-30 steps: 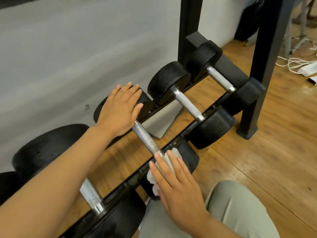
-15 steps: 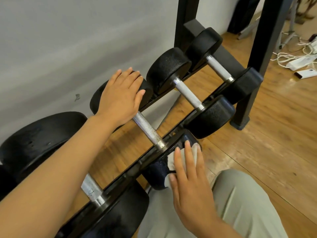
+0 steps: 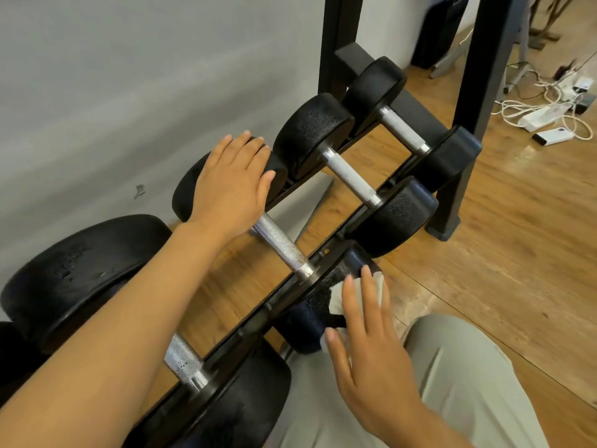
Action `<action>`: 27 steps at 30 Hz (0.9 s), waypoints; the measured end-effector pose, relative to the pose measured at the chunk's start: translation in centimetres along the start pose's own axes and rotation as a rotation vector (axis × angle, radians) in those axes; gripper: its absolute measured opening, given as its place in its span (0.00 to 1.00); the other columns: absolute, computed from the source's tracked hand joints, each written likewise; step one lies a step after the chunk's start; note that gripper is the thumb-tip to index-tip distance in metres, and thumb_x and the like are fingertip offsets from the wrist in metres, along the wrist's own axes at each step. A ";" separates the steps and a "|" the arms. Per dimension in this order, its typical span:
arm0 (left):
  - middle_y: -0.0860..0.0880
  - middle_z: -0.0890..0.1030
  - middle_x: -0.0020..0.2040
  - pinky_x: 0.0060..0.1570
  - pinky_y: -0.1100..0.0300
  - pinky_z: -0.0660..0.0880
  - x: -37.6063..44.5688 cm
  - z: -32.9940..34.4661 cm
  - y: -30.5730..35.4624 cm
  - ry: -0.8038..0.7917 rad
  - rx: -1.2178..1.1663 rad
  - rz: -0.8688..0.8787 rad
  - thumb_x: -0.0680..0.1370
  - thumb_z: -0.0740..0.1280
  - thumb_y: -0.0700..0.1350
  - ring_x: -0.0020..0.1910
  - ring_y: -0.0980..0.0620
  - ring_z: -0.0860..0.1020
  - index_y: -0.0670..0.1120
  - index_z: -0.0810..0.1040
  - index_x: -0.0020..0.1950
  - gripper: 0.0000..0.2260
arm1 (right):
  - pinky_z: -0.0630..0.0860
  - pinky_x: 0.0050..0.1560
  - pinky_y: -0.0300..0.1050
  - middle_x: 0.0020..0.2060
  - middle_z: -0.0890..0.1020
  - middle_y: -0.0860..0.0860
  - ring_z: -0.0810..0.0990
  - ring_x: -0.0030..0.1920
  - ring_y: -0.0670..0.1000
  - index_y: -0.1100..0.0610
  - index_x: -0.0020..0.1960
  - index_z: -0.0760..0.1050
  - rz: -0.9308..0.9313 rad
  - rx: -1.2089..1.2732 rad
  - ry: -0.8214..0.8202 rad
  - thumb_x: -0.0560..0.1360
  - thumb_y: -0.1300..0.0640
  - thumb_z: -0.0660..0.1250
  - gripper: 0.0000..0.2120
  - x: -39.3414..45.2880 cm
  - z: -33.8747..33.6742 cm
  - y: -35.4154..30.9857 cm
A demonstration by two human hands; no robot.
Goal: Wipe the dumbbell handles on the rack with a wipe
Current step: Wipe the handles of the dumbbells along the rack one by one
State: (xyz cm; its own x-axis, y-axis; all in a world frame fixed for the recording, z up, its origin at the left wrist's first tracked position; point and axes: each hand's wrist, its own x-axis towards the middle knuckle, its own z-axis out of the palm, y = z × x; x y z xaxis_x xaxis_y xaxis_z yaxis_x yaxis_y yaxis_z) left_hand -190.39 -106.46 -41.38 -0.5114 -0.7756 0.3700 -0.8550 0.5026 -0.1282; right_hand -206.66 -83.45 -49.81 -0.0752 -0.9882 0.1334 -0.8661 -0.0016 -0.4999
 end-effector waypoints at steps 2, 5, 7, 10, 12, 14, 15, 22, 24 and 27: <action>0.42 0.70 0.74 0.76 0.50 0.50 -0.1 0.0 0.0 0.004 -0.002 0.003 0.85 0.51 0.50 0.76 0.43 0.63 0.39 0.68 0.75 0.22 | 0.51 0.74 0.51 0.80 0.43 0.49 0.38 0.78 0.51 0.49 0.80 0.38 -0.021 -0.024 0.024 0.82 0.39 0.44 0.32 1.2 0.1 0.4; 0.42 0.69 0.74 0.76 0.52 0.49 -0.1 0.1 -0.1 0.012 -0.004 0.006 0.85 0.53 0.50 0.76 0.43 0.62 0.39 0.68 0.75 0.22 | 0.49 0.76 0.44 0.79 0.51 0.46 0.44 0.78 0.44 0.50 0.80 0.45 0.047 0.080 -0.008 0.80 0.35 0.42 0.33 6.0 -1.4 0.9; 0.41 0.70 0.74 0.76 0.51 0.50 -0.1 0.1 -0.1 0.019 -0.009 0.010 0.85 0.52 0.50 0.76 0.43 0.63 0.39 0.68 0.74 0.22 | 0.50 0.73 0.39 0.78 0.55 0.46 0.49 0.77 0.43 0.51 0.80 0.50 0.141 0.192 -0.047 0.81 0.37 0.44 0.31 8.6 -2.4 0.9; 0.41 0.70 0.74 0.76 0.50 0.51 -0.1 0.0 0.0 0.013 -0.014 0.010 0.85 0.52 0.50 0.76 0.43 0.63 0.39 0.69 0.74 0.22 | 0.47 0.75 0.42 0.78 0.53 0.46 0.49 0.79 0.50 0.51 0.80 0.51 0.062 0.071 -0.018 0.83 0.42 0.43 0.27 7.3 -2.4 -0.5; 0.41 0.70 0.74 0.76 0.50 0.51 -0.1 0.1 -0.1 0.017 -0.016 0.009 0.85 0.53 0.50 0.76 0.43 0.63 0.39 0.69 0.74 0.22 | 0.50 0.77 0.52 0.79 0.54 0.50 0.49 0.79 0.58 0.53 0.79 0.54 -0.185 -0.166 0.032 0.83 0.47 0.47 0.26 4.5 -1.2 -0.5; 0.41 0.70 0.74 0.76 0.50 0.51 -0.1 0.1 -0.1 0.028 -0.029 0.015 0.85 0.54 0.49 0.76 0.43 0.64 0.39 0.69 0.74 0.22 | 0.52 0.76 0.61 0.78 0.57 0.53 0.51 0.77 0.64 0.55 0.78 0.58 -0.423 -0.329 0.055 0.83 0.51 0.52 0.24 2.6 0.0 0.4; 0.41 0.70 0.74 0.76 0.50 0.51 -0.1 0.0 -0.1 0.027 -0.033 0.015 0.85 0.54 0.49 0.76 0.43 0.64 0.39 0.69 0.74 0.21 | 0.53 0.76 0.62 0.78 0.58 0.53 0.51 0.77 0.65 0.56 0.77 0.59 -0.523 -0.370 0.077 0.83 0.53 0.53 0.23 2.3 0.2 1.1; 0.40 0.71 0.73 0.76 0.49 0.52 -0.1 0.3 -0.2 0.040 -0.047 0.016 0.85 0.55 0.48 0.75 0.42 0.64 0.38 0.70 0.73 0.21 | 0.44 0.77 0.59 0.78 0.56 0.52 0.48 0.78 0.63 0.56 0.78 0.58 -0.761 -0.642 0.012 0.79 0.55 0.60 0.29 2.2 0.5 1.6; 0.41 0.70 0.73 0.76 0.50 0.52 -0.1 0.2 -0.1 0.037 -0.049 0.010 0.85 0.55 0.49 0.76 0.42 0.63 0.39 0.69 0.74 0.21 | 0.37 0.77 0.58 0.78 0.57 0.51 0.41 0.78 0.63 0.56 0.78 0.59 -0.783 -0.744 -0.008 0.77 0.51 0.61 0.30 3.2 1.1 0.1; 0.41 0.69 0.74 0.76 0.50 0.51 -0.1 0.2 -0.3 0.021 -0.047 0.020 0.85 0.54 0.50 0.76 0.43 0.62 0.40 0.68 0.74 0.22 | 0.32 0.75 0.58 0.78 0.56 0.52 0.35 0.76 0.62 0.57 0.78 0.58 -0.813 -0.847 -0.018 0.77 0.52 0.58 0.30 3.8 1.4 -0.6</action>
State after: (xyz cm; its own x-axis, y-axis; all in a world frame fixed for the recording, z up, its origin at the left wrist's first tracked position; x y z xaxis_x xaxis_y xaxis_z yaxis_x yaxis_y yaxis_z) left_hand -190.14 -106.63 -41.53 -0.5263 -0.7571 0.3870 -0.8392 0.5358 -0.0930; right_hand -205.75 -87.37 -50.18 0.6527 -0.7455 0.1351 -0.7087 -0.5377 0.4568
